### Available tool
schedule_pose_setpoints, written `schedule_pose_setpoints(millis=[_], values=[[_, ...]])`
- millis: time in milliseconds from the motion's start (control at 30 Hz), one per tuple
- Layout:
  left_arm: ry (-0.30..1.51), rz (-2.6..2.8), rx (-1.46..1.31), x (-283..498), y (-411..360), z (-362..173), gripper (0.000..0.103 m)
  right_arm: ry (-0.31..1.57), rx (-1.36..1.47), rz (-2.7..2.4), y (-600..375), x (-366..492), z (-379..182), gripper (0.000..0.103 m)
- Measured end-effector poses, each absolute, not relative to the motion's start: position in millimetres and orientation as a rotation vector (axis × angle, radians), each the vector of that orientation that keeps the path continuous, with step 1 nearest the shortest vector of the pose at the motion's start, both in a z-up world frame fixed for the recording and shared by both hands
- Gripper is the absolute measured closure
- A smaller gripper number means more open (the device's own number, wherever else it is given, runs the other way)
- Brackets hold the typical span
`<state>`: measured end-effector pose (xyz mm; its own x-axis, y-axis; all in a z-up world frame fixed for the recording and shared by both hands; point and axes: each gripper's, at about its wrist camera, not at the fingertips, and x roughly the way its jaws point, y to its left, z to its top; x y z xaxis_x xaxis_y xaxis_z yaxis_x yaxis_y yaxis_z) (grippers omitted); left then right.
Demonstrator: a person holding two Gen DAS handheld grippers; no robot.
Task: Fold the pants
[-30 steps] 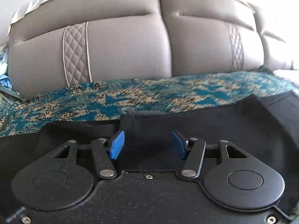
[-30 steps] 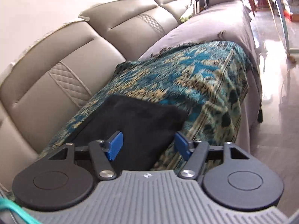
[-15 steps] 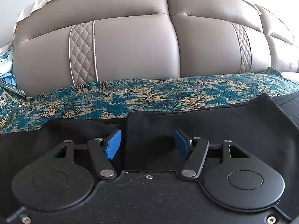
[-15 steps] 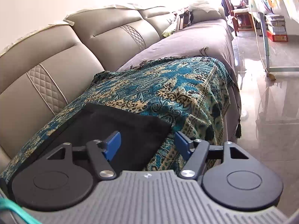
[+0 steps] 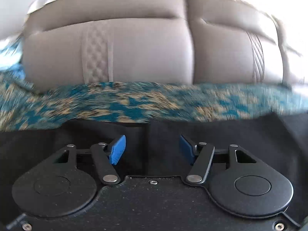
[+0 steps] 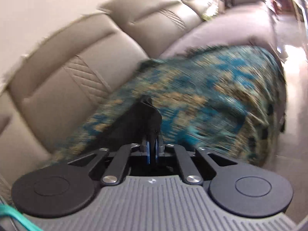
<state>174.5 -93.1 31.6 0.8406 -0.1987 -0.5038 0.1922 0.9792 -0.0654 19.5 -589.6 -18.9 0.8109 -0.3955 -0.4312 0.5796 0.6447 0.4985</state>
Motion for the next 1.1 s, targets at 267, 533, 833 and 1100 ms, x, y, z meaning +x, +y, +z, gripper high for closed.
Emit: schedule_pose_setpoints(millis=[267, 533, 833, 1100], values=[[0.495, -0.101, -0.093, 143.0, 7.1, 51.5, 0.041, 0.339, 0.455, -0.064, -428.5, 82.4, 42.8, 0.096], [0.542, -0.024, -0.148, 105.4, 85.8, 20.4, 0.04, 0.579, 0.179, 0.336, -236.1, 85.3, -7.6, 0.094], [0.513, -0.17, -0.237, 107.0, 83.6, 37.2, 0.036, 0.522, 0.069, 0.389, -222.3, 57.0, -12.1, 0.034], [0.48, -0.369, -0.089, 98.0, 17.4, 63.0, 0.033, 0.432, -0.058, 0.397, -258.6, 7.3, -5.5, 0.015]])
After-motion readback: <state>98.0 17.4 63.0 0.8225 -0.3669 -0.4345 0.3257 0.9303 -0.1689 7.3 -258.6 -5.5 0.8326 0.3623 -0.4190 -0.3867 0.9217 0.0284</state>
